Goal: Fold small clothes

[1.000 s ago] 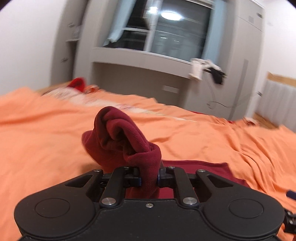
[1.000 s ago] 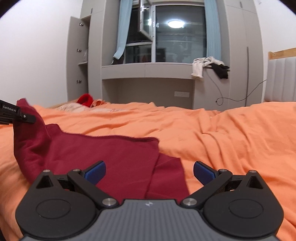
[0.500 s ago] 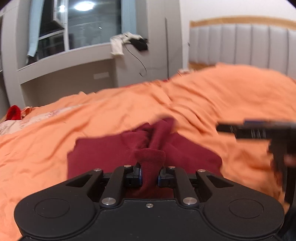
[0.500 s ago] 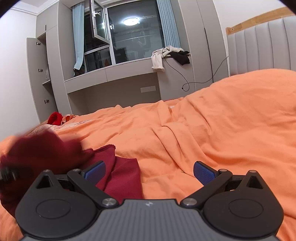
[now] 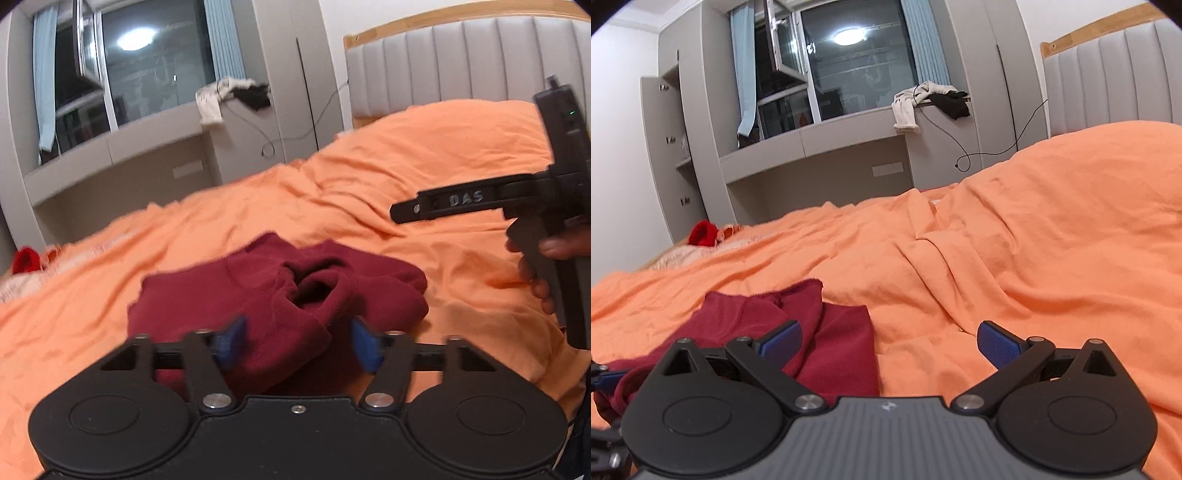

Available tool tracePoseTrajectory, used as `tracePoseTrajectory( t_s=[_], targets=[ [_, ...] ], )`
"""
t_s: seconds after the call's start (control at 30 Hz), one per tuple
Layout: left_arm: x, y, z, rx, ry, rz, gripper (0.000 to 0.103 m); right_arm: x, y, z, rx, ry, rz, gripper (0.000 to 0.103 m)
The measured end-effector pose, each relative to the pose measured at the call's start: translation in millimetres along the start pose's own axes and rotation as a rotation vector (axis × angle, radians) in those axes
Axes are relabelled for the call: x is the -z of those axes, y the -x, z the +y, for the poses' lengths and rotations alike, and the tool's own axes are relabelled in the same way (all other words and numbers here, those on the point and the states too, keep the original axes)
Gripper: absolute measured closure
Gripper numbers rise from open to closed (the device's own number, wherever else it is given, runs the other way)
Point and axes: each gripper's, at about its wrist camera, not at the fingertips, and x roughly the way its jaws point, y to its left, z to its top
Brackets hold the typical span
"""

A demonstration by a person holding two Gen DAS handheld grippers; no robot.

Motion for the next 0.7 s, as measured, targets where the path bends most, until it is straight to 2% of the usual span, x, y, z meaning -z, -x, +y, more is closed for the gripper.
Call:
tracePoseTrajectory(
  t_s=[0.03, 0.2, 0.43, 0.53, 0.7],
  targets=[
    [-1, 4, 0, -0.010, -0.012, -0.017, 0.023, 1, -1, 0, -0.007, -0.007, 0.002, 0.000],
    [0, 16, 3, -0.035, -0.043, -0.047, 0.013, 5, -3, 4, -0.062, -0.012, -0.006, 0.000],
    [19, 25, 24, -0.079, -0.022, -0.053, 0.009, 8, -2, 14, -0.240, -0.011, -0.028, 0.000],
    [25, 25, 35, -0.091, 0.012, -0.064, 0.005, 9, -6, 24, -0.281, 0.031, -0.039, 0.000],
    [30, 22, 49, -0.096, 0.057, -0.064, 0.003, -3, -31, 38, -0.398, 0.065, -0.010, 0.000]
  ],
)
